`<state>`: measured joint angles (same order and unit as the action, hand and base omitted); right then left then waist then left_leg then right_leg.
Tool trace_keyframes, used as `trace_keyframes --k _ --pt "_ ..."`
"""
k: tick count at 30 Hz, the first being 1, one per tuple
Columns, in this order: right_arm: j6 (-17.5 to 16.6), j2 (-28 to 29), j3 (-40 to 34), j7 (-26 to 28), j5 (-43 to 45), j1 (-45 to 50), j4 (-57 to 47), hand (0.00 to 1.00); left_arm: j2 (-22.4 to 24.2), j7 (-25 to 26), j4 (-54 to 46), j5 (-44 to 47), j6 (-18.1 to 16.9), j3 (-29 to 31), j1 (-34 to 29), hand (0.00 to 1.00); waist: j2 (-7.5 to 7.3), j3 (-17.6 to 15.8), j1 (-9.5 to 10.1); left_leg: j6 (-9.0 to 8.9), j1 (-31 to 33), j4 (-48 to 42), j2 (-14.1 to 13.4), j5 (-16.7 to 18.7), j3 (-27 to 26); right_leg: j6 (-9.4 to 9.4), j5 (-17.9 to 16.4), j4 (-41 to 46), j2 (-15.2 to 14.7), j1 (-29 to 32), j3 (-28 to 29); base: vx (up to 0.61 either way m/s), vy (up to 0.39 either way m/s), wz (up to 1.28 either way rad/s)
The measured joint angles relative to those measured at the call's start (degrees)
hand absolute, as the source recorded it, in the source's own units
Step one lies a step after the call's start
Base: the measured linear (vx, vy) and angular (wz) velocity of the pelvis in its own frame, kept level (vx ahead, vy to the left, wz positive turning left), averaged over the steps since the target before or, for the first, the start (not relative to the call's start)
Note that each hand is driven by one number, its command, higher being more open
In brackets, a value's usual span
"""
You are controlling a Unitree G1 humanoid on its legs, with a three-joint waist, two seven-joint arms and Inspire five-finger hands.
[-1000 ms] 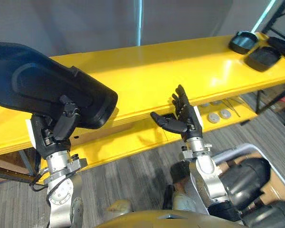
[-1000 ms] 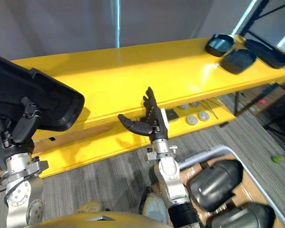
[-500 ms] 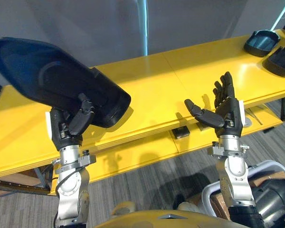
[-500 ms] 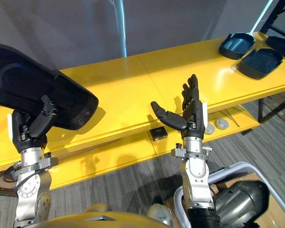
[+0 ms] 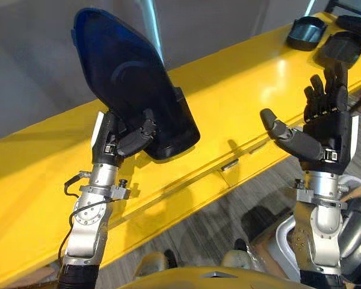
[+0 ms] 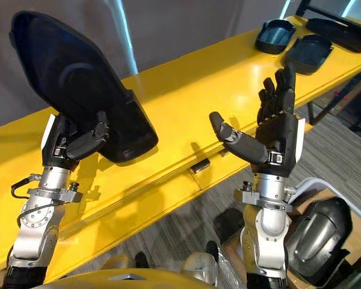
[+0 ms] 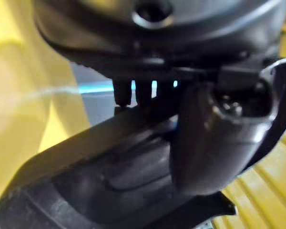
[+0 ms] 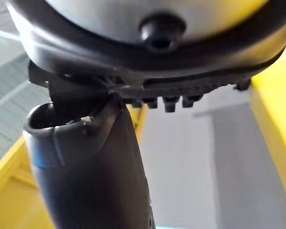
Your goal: Walk over and take three plastic housings, then place them on the shelf
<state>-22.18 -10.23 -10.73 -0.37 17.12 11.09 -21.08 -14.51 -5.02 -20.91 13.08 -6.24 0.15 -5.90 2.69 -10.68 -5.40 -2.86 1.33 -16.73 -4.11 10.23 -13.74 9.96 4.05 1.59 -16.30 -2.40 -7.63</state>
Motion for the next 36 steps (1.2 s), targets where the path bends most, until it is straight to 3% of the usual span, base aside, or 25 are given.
trace_keyframes --k 3,6,10,13,20,25,29,35,36 --pt "2.14 -0.03 -1.07 0.16 0.02 1.49 0.05 1.0 -0.13 -0.75 0.31 0.89 6.47 -2.54 3.3 0.0 0.26 0.16 -1.14 -0.78 -0.57 0.54 -0.89 0.2 -0.5 -0.02 0.01 0.0 1.21 0.24 0.14 0.05 -0.04 -0.14" --pt "3.06 -0.42 -1.12 0.99 0.07 1.6 0.09 1.0 -2.15 -0.46 4.6 2.62 10.26 -4.38 8.79 0.0 0.38 0.23 -1.8 -1.33 -2.22 2.21 -1.18 -0.23 -1.95 -0.04 0.0 0.01 1.67 0.36 0.99 0.0 -0.038 -0.25" --pt "4.9 -2.86 -1.2 3.5 0.15 1.54 0.15 1.0 -8.18 2.06 18.34 6.1 10.76 -4.16 19.26 0.0 0.43 0.26 -3.23 -1.36 -2.65 3.68 -1.06 -0.86 -3.97 -0.32 -0.19 0.07 1.78 1.94 3.03 -0.07 -0.012 -0.26" --pt "6.27 -4.66 -1.43 5.72 2.08 1.57 0.49 1.0 -10.72 4.97 29.73 10.33 12.03 -2.6 25.52 0.0 0.61 0.37 -5.5 -1.59 -3.05 5.75 -0.94 -1.92 -5.48 -0.47 -0.27 0.28 2.1 3.66 4.69 -0.06 -0.019 -0.23" --pt "8.14 -5.93 -2.05 9.32 4.01 1.54 1.72 1.0 -11.46 7.31 40.54 15.94 13.72 -0.97 32.62 0.0 1.39 0.53 -7.37 -1.85 -3.9 8.2 -0.92 -3.19 -7.2 -0.24 -0.01 0.36 2.7 5.24 6.45 0.01 -0.015 -0.13" --pt "9.58 -6.55 -1.69 10.47 4.0 1.52 1.74 1.0 -12.05 8.45 43.16 16.02 14.1 -0.97 34.71 0.0 2.36 0.09 -7.61 -1.75 -4.37 9.21 -0.65 -3.56 -7.49 -0.24 -0.01 0.39 2.67 5.37 6.66 0.0 0.0 -0.02" --pt "10.7 -10.17 0.63 10.54 4.01 1.02 1.74 1.0 -12.51 8.57 46.3 16.57 16.09 1.0 35.78 0.0 3.57 -1.32 -7.72 -1.7 -4.41 9.2 -0.65 -3.67 -7.84 -0.23 -0.03 0.52 2.71 5.6 7.31 -0.03 -0.007 -0.03" --pt "12.93 -10.17 1.16 9.82 4.04 0.76 1.73 1.0 -13.25 6.71 48.39 18.03 21.38 4.4 37.38 0.0 2.95 -2.89 -7.64 -1.7 -4.33 8.8 -0.84 -3.67 -7.96 -0.22 -0.03 0.74 2.85 5.57 7.72 -0.04 -0.012 -0.02" --pt "12.93 -10.17 1.27 9.75 4.06 0.71 1.73 1.0 -13.59 5.95 48.47 18.03 21.73 4.86 37.39 1.0 2.61 -3.15 -7.61 -1.7 -4.28 8.72 -0.9 -3.67 -7.94 -0.22 -0.03 0.77 2.89 5.58 7.71 0.0 0.0 0.0"
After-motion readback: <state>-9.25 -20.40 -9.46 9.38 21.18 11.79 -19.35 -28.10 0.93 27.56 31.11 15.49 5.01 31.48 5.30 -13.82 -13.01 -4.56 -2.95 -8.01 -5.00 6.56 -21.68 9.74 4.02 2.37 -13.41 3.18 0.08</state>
